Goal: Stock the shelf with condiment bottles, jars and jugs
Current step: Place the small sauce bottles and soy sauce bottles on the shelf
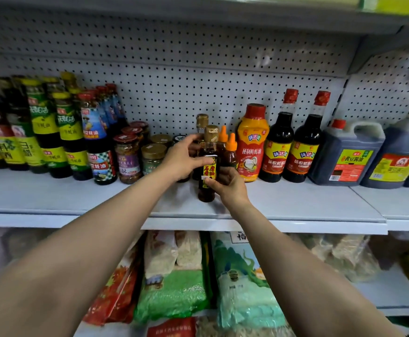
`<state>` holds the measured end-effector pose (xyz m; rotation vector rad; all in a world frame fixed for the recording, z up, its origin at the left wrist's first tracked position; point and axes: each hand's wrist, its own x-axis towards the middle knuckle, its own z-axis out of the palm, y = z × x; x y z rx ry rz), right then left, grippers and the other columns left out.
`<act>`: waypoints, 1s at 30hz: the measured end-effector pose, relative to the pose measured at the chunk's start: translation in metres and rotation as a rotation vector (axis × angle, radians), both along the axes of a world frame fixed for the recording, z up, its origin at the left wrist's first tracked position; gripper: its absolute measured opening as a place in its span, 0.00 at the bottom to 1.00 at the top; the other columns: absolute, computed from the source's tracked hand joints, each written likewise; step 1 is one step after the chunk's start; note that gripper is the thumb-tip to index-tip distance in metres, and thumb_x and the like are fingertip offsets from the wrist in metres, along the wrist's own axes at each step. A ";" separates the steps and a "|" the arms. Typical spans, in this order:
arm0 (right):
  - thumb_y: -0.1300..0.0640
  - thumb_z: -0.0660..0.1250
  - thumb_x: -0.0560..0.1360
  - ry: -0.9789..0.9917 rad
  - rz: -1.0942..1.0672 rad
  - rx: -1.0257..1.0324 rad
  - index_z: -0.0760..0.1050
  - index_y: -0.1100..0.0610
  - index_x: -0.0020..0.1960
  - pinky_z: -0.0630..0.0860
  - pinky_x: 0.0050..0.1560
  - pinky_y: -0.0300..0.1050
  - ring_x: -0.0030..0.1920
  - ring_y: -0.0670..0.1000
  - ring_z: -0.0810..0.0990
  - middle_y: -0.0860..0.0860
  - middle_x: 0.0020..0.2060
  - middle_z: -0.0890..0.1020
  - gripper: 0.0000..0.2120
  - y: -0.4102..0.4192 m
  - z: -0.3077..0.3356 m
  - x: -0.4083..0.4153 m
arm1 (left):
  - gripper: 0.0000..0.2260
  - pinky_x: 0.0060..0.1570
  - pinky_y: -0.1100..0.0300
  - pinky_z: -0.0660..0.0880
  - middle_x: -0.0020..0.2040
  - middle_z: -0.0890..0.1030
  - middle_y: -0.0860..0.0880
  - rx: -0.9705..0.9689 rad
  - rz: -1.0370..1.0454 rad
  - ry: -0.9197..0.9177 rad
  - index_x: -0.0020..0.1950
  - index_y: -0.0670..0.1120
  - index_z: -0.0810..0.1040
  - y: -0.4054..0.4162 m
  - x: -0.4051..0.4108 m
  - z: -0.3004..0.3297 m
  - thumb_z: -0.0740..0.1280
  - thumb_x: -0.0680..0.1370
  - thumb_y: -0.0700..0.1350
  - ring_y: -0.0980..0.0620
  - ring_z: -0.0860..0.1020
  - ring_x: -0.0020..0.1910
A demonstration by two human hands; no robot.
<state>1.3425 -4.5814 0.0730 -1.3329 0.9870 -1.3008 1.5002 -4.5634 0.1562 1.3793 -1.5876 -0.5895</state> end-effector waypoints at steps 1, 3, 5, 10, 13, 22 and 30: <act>0.63 0.77 0.70 0.011 -0.003 -0.003 0.72 0.64 0.64 0.78 0.63 0.56 0.59 0.55 0.82 0.59 0.57 0.83 0.25 -0.001 0.000 0.001 | 0.34 0.61 0.51 0.74 0.59 0.78 0.50 0.014 0.017 -0.053 0.72 0.50 0.70 -0.003 0.001 0.003 0.79 0.68 0.48 0.50 0.77 0.59; 0.62 0.76 0.71 0.062 0.004 -0.020 0.73 0.64 0.66 0.77 0.64 0.54 0.59 0.54 0.82 0.58 0.58 0.83 0.25 -0.003 -0.001 0.003 | 0.33 0.63 0.50 0.73 0.61 0.79 0.49 0.028 0.028 -0.159 0.70 0.49 0.73 -0.009 0.000 0.007 0.80 0.67 0.49 0.49 0.77 0.61; 0.61 0.76 0.72 0.110 0.010 -0.033 0.75 0.63 0.67 0.76 0.64 0.53 0.60 0.52 0.82 0.56 0.58 0.83 0.25 -0.006 -0.003 0.003 | 0.30 0.63 0.52 0.72 0.63 0.79 0.48 0.024 0.045 -0.266 0.66 0.48 0.76 -0.014 0.000 0.009 0.80 0.66 0.51 0.48 0.77 0.62; 0.60 0.76 0.72 0.130 -0.104 0.048 0.79 0.56 0.58 0.79 0.60 0.56 0.54 0.51 0.84 0.52 0.51 0.85 0.15 -0.008 -0.017 -0.002 | 0.31 0.64 0.47 0.69 0.65 0.76 0.46 0.014 0.118 -0.428 0.67 0.50 0.76 -0.022 0.005 0.009 0.77 0.67 0.58 0.44 0.69 0.67; 0.54 0.78 0.70 0.200 -0.199 0.087 0.81 0.52 0.50 0.82 0.53 0.57 0.46 0.52 0.85 0.51 0.43 0.87 0.11 -0.008 -0.020 0.002 | 0.33 0.65 0.47 0.68 0.65 0.74 0.45 -0.004 0.152 -0.468 0.69 0.50 0.74 -0.026 0.008 0.009 0.76 0.67 0.60 0.44 0.67 0.68; 0.41 0.77 0.67 0.314 -0.350 0.102 0.83 0.51 0.44 0.82 0.47 0.49 0.37 0.48 0.84 0.45 0.33 0.85 0.15 -0.012 -0.019 0.017 | 0.33 0.66 0.49 0.64 0.69 0.72 0.47 -0.056 0.163 -0.581 0.69 0.49 0.73 -0.037 0.012 0.010 0.74 0.69 0.62 0.44 0.63 0.70; 0.38 0.73 0.70 0.429 -0.428 0.127 0.83 0.51 0.41 0.71 0.42 0.42 0.42 0.51 0.81 0.48 0.37 0.84 0.16 -0.015 -0.016 0.024 | 0.25 0.55 0.52 0.68 0.61 0.77 0.49 -0.102 0.123 -0.540 0.57 0.50 0.76 -0.043 0.016 0.012 0.77 0.66 0.60 0.47 0.68 0.63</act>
